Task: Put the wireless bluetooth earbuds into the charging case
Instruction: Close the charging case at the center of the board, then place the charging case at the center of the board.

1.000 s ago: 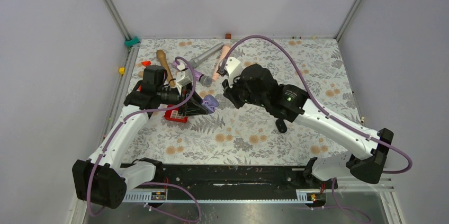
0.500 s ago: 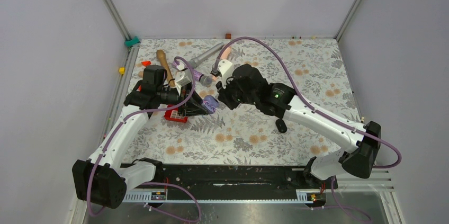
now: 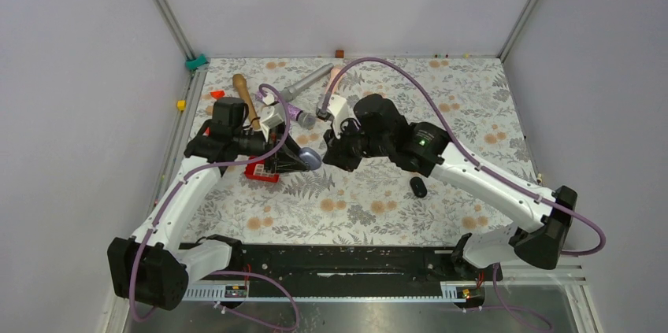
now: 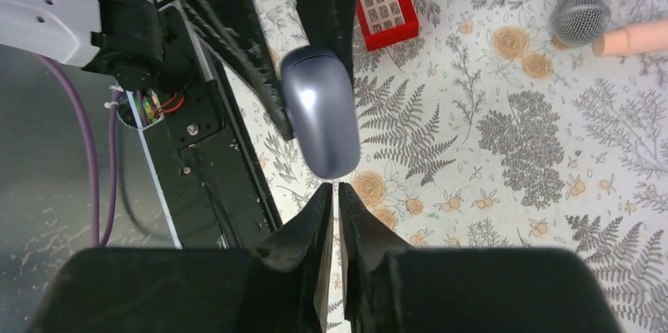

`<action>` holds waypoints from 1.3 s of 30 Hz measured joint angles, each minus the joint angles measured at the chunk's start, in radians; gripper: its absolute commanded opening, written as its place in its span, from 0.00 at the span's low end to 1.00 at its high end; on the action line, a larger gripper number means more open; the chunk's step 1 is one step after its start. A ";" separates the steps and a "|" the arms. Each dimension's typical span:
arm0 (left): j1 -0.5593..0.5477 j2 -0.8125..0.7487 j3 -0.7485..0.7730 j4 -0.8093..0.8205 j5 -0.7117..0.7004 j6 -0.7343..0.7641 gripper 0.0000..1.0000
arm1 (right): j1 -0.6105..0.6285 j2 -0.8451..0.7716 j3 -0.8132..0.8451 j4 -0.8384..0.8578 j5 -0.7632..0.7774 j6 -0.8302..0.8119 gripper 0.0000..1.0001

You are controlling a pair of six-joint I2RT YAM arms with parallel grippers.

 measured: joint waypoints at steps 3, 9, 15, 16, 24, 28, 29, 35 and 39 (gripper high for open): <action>0.000 0.000 0.000 0.004 -0.016 0.000 0.21 | 0.004 -0.027 0.023 -0.027 0.030 -0.027 0.45; -0.013 0.035 0.022 -0.006 -0.094 0.016 0.20 | -0.059 -0.102 0.044 -0.068 0.239 -0.121 0.99; -0.032 0.177 0.171 -0.086 -0.183 0.096 0.18 | -0.266 -0.225 0.018 -0.087 0.417 -0.204 0.99; -0.039 0.204 0.193 -0.098 -0.198 0.099 0.18 | -0.293 -0.251 0.004 -0.090 0.434 -0.212 1.00; -0.225 0.457 0.306 -0.090 -0.402 0.029 0.11 | -0.343 -0.447 -0.210 -0.079 0.485 -0.230 0.99; -0.281 0.629 0.397 -0.072 -0.473 -0.064 0.08 | -0.344 -0.448 -0.278 -0.063 0.501 -0.229 0.99; -0.282 0.680 0.430 -0.065 -0.492 -0.095 0.08 | -0.344 -0.444 -0.286 -0.059 0.502 -0.229 1.00; -0.275 0.885 0.546 -0.003 -0.608 -0.248 0.08 | -0.348 -0.443 -0.308 -0.020 0.509 -0.229 0.99; -0.272 0.977 0.611 0.003 -0.665 -0.326 0.10 | -0.351 -0.456 -0.335 0.013 0.510 -0.229 0.99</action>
